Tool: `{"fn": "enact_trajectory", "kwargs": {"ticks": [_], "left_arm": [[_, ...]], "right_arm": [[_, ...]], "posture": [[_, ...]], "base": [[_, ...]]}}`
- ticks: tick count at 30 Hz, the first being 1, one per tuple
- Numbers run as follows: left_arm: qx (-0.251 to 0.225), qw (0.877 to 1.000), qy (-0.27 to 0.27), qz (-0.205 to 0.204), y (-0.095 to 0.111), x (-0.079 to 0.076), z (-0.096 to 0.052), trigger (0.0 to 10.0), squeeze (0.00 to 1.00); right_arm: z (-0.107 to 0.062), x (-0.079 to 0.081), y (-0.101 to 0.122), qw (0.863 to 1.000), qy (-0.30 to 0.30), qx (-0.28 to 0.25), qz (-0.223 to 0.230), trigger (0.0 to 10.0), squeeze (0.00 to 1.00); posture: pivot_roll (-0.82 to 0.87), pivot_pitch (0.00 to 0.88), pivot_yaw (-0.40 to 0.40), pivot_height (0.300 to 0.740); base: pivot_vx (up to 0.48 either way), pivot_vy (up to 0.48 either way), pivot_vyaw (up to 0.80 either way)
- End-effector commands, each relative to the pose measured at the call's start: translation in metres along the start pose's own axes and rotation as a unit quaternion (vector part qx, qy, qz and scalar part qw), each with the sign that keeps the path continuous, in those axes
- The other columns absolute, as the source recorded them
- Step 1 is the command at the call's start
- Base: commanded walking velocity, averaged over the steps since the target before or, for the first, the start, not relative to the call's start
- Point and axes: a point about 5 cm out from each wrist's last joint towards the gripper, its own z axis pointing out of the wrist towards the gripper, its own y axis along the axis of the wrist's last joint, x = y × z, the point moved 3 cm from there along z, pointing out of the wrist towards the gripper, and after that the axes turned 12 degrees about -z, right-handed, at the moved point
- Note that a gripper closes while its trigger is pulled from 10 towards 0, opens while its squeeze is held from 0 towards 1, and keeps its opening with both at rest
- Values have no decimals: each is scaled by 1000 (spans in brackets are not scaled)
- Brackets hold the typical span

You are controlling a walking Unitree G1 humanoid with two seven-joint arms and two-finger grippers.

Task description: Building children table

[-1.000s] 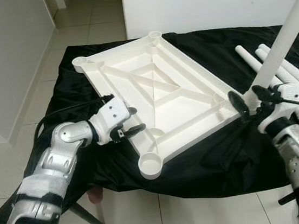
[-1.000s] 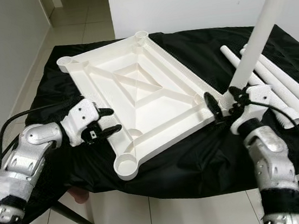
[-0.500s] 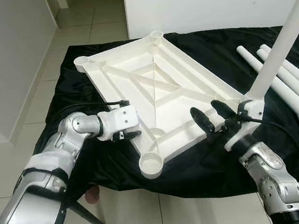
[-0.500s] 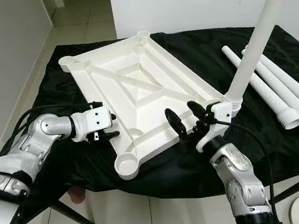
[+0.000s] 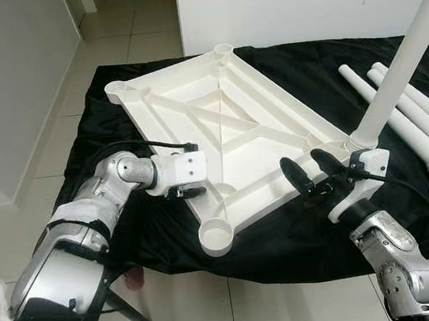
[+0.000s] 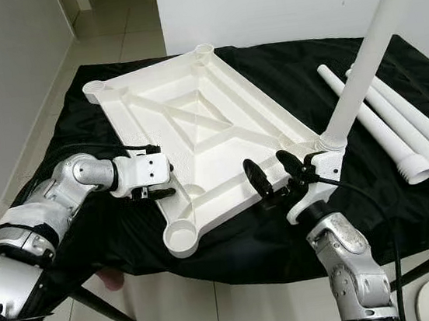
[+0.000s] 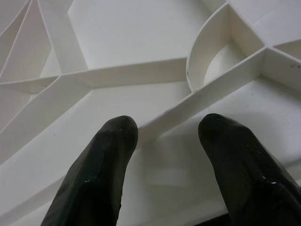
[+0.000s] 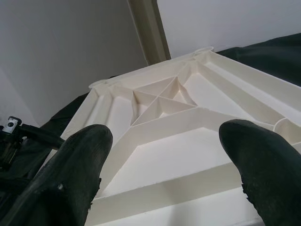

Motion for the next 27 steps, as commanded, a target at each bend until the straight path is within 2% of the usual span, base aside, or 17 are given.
{"fn": "enact_trajectory", "kwargs": {"ticks": [1,12,14,16,18,19,21,24,27], "left_arm": [[-18,994,104,16,5,15,3,10000,0],[-24,997,73,29,17,15,10,10000,0],[-13,998,44,33,15,11,13,10000,0],[-13,998,44,33,15,11,13,10000,0],[-1,999,-2,35,13,2,15,10000,0],[-1,999,-2,35,13,2,15,10000,0],[17,998,-66,6,12,-4,14,10000,0],[33,995,-90,-1,11,-4,13,10000,0],[44,995,-85,0,14,1,13,10000,0]], "right_arm": [[-4,1,-1,1000,-2,6,8,10000,0],[-18,3,-5,999,-19,23,16,10000,0],[-22,6,-7,999,-22,28,18,10000,0],[-22,6,-7,999,-22,28,18,10000,0],[-26,8,-8,999,-25,33,19,10000,0],[-26,8,-8,999,-25,33,19,10000,0],[-28,7,-9,999,-26,40,17,10000,0],[-28,8,-9,999,-26,43,17,10000,0],[-28,8,-9,999,-26,44,17,10000,0]], "posture": [[-82,106,60,740],[-105,132,92,740],[-110,141,99,740],[-110,141,99,740],[-113,150,105,740],[-113,150,105,740],[-116,165,111,740],[-116,169,111,740],[-118,174,111,740]], "base": [[0,0,0],[0,0,0],[0,0,0],[0,0,0],[0,0,0],[0,0,0],[0,0,0],[0,0,0],[0,0,0]]}}
